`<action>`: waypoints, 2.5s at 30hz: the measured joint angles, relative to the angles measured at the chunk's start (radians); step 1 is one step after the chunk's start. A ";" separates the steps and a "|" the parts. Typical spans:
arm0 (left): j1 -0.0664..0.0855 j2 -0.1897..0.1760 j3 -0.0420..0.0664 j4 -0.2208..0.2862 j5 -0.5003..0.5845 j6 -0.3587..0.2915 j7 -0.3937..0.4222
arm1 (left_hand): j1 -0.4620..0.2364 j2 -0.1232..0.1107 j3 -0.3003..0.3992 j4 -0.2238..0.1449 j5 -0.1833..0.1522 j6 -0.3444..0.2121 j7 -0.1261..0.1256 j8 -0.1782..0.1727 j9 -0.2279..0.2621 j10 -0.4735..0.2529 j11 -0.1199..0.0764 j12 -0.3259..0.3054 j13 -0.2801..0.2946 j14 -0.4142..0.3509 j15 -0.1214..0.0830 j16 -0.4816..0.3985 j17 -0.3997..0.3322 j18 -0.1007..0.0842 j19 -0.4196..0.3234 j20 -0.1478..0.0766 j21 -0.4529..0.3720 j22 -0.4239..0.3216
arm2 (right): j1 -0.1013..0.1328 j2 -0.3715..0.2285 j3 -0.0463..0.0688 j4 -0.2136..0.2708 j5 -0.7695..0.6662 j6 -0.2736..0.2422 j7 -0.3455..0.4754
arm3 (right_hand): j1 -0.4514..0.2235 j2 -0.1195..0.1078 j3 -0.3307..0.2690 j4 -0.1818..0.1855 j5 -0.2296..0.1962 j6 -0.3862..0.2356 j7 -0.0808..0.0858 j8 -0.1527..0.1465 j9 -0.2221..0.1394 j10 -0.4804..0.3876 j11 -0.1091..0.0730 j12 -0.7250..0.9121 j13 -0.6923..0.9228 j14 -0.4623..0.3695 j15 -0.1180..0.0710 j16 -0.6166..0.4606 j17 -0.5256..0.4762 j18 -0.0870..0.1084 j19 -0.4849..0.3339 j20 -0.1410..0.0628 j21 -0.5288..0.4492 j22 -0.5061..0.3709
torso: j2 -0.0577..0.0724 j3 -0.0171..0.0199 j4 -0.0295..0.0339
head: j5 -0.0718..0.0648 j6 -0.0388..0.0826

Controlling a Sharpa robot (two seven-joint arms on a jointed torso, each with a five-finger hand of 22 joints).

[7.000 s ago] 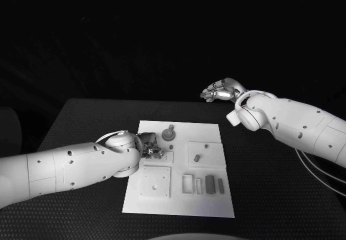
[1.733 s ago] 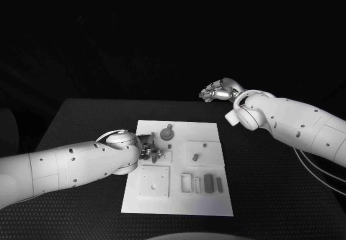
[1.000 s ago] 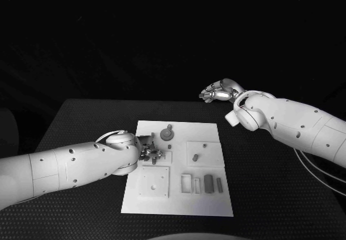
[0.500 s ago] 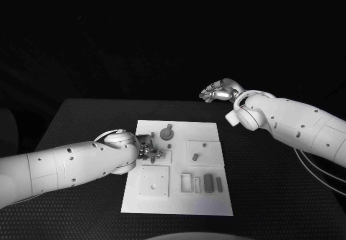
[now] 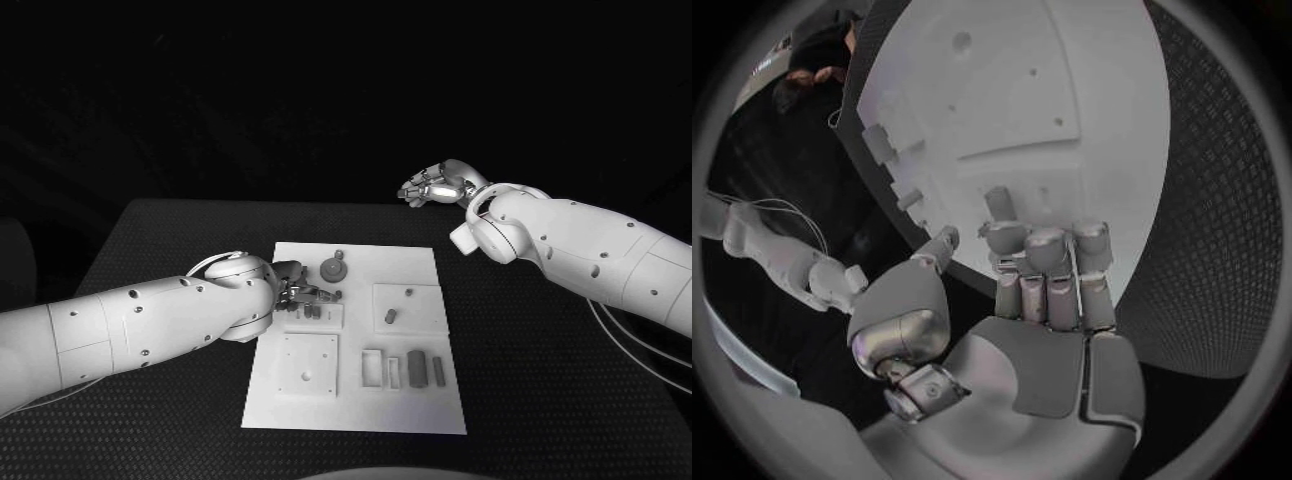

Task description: Assemble the parts on the task board

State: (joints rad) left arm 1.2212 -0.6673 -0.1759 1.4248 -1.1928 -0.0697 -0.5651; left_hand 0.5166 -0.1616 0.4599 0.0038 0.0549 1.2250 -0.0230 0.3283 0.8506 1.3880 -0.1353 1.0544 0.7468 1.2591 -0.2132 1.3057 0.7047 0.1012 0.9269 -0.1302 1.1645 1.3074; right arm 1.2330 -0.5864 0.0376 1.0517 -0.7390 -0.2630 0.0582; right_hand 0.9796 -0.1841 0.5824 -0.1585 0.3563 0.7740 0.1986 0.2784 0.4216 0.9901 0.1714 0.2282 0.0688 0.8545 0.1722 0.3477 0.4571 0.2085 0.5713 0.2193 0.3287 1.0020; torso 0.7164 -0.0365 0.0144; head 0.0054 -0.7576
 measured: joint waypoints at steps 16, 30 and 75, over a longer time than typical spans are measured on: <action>0.116 -0.012 0.020 -0.053 0.166 -0.003 0.008 | 0.147 0.070 -0.030 -0.125 0.008 -0.179 0.079 -0.122 -0.063 -0.085 0.080 -0.133 -0.073 -0.083 0.059 -0.139 -0.075 -0.001 -0.069 0.021 -0.098 -0.037 | 0.000 -0.002 0.000 -0.007 0.000 0.000 0.000 | 0.000 0.000 0.000 0.000 0.000 0.000 0.000 0.000 -0.001 0.000 0.000 -0.004 0.000 0.000 0.000 0.000 0.000 0.000 -0.004 0.004 0.000 0.000 | 0.000 0.0018 0.0000 | 0.004 0.025; 0.131 0.068 0.021 -0.251 0.184 0.002 0.038 | 0.214 0.073 -0.023 -0.187 0.045 -0.214 0.107 -0.136 -0.073 -0.156 0.108 -0.244 -0.132 -0.163 0.110 -0.244 -0.118 -0.047 -0.134 0.041 -0.177 -0.069 | 0.000 0.005 0.000 -0.022 0.001 0.000 0.001 | 0.000 0.000 0.000 0.000 0.000 0.000 0.000 0.000 -0.001 0.000 0.000 -0.004 0.000 0.000 0.000 0.000 0.000 0.000 -0.004 0.004 0.000 0.001 | 0.002 0.0001 -0.0012 | 0.007 0.038; 0.091 0.178 0.015 -0.435 0.156 0.103 0.091 | 0.192 0.068 -0.044 -0.160 0.025 -0.214 0.106 -0.136 -0.079 -0.132 0.100 -0.228 -0.113 -0.137 0.099 -0.221 -0.089 -0.047 -0.114 0.036 -0.177 -0.054 | 0.000 0.001 0.000 0.002 0.003 0.000 0.001 | 0.000 0.000 0.000 0.000 0.004 0.000 0.000 0.000 -0.002 0.000 0.000 -0.004 0.000 0.001 -0.001 0.000 0.000 0.000 -0.004 0.004 -0.004 0.003 | 0.011 -0.0057 -0.0081 | 0.001 0.033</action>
State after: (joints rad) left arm 1.3118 -0.4893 -0.1604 0.9894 -1.0366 0.0329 -0.4736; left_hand 0.7091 -0.0936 0.4160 -0.1561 0.0804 1.0109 0.0829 0.1927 0.7717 1.2563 -0.0355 0.8268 0.6338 1.1224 -0.1140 1.0843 0.6161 0.0540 0.8131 -0.0945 0.9871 1.2537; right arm 1.2330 -0.5858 0.0377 1.0538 -0.7360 -0.2629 0.0591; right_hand 0.9796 -0.1841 0.5825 -0.1586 0.3603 0.7742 0.1986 0.2784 0.4193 0.9901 0.1714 0.2243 0.0692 0.8557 0.1711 0.3477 0.4572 0.2085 0.5677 0.2229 0.3249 1.0055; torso 0.7274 -0.0422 0.0063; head 0.0067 -0.7249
